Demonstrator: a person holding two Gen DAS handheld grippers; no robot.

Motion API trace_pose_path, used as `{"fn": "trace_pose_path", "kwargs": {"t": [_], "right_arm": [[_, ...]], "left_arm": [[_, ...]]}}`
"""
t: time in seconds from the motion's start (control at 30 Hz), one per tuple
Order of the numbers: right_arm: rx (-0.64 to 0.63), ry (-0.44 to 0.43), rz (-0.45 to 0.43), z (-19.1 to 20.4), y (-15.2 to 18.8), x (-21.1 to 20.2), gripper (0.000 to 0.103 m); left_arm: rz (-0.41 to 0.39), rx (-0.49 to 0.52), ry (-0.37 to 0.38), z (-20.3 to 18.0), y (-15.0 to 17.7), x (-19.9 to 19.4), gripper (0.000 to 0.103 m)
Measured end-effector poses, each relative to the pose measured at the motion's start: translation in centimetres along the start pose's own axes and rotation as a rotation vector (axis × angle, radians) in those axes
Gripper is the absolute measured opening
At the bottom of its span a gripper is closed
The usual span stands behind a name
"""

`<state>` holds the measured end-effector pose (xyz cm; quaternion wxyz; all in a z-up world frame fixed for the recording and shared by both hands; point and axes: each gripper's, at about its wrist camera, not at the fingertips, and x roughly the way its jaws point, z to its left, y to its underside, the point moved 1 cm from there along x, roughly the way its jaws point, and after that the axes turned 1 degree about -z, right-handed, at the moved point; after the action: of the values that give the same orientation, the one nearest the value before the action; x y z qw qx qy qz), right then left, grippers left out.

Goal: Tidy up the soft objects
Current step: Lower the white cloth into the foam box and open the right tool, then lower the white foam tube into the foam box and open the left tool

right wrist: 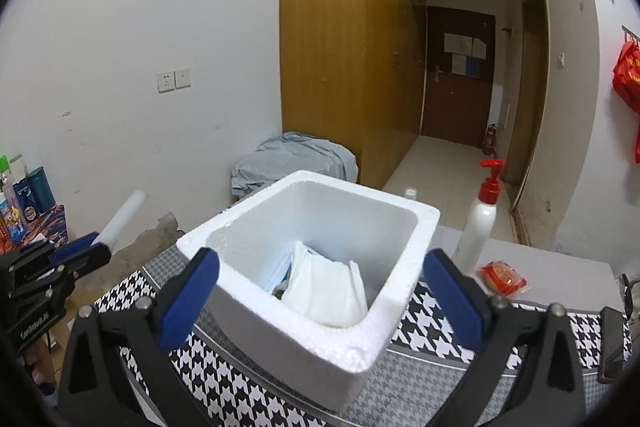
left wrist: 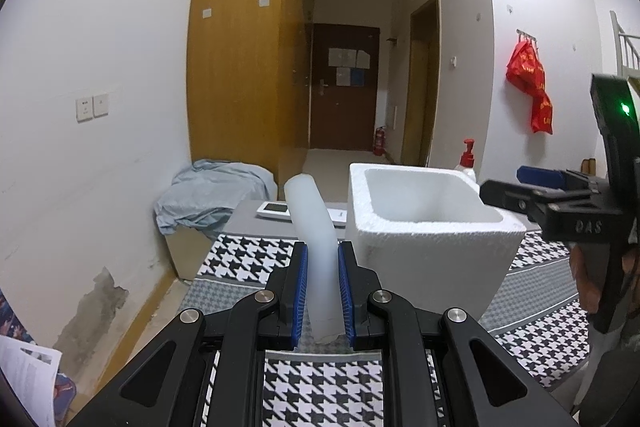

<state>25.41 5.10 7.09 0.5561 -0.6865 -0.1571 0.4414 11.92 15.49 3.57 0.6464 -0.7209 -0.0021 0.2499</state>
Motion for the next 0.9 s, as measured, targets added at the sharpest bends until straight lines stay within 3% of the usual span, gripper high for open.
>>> {"fn": "trace_pose_path", "kwargs": {"t": [0.9], "right_arm": [[0.052,0.095,-0.002,-2.4,2.6,-3.0,0.103]], "left_arm": [[-0.011,0.048,0.124,-2.9,-3.9,1.9,0.016]]}}
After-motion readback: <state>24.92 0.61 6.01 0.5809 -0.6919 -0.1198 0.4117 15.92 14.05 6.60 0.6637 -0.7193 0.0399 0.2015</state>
